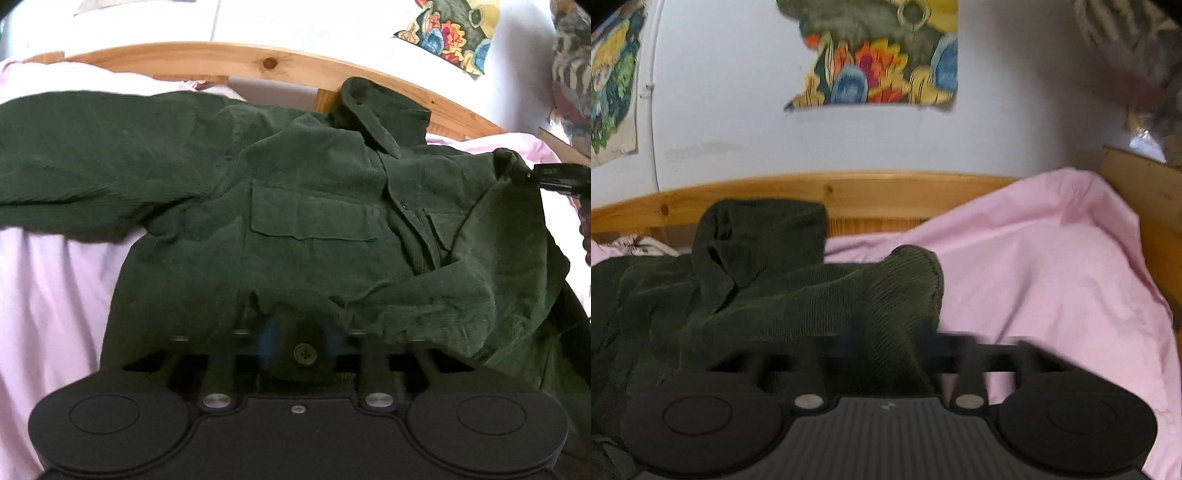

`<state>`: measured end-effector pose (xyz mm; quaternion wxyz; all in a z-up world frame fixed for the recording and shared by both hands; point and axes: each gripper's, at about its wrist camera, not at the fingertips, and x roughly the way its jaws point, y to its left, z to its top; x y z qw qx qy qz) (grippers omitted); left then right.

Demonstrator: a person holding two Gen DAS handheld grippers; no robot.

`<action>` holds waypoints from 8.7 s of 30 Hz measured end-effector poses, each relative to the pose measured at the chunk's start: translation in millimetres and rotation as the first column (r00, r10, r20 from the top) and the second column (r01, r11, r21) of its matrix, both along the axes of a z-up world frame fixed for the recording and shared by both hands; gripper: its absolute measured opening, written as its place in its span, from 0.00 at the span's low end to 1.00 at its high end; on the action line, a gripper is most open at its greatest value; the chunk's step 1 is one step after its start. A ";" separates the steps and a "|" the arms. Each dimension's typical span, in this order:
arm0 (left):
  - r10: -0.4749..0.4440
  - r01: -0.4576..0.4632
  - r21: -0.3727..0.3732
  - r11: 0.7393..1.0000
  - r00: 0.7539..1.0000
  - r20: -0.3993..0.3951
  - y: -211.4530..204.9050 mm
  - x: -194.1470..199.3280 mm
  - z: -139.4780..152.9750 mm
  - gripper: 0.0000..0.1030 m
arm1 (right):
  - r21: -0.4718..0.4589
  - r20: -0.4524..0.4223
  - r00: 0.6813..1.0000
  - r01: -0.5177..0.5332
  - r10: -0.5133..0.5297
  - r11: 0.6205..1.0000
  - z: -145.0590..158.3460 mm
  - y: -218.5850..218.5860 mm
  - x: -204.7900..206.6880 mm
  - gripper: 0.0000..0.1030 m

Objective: Fold large clothes

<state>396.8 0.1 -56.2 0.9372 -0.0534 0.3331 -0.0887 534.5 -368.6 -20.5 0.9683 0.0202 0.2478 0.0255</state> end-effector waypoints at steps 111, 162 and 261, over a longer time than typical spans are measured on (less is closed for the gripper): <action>0.213 -0.225 -0.054 0.973 0.961 -0.177 55.8 24.4 95.9 0.60 | 0.455 -0.009 0.999 -0.025 0.033 0.890 -74.8 42.4 -219.1 0.90; 0.041 -0.043 0.059 0.997 0.999 0.028 4.7 29.3 35.0 0.91 | 0.195 0.141 0.990 -0.013 -0.015 0.981 1.2 20.2 -140.3 1.00; 0.333 -0.333 -0.022 0.943 0.935 0.125 59.1 51.8 26.5 0.97 | -0.215 0.228 0.970 0.134 -0.084 0.967 -46.8 13.7 -85.7 0.49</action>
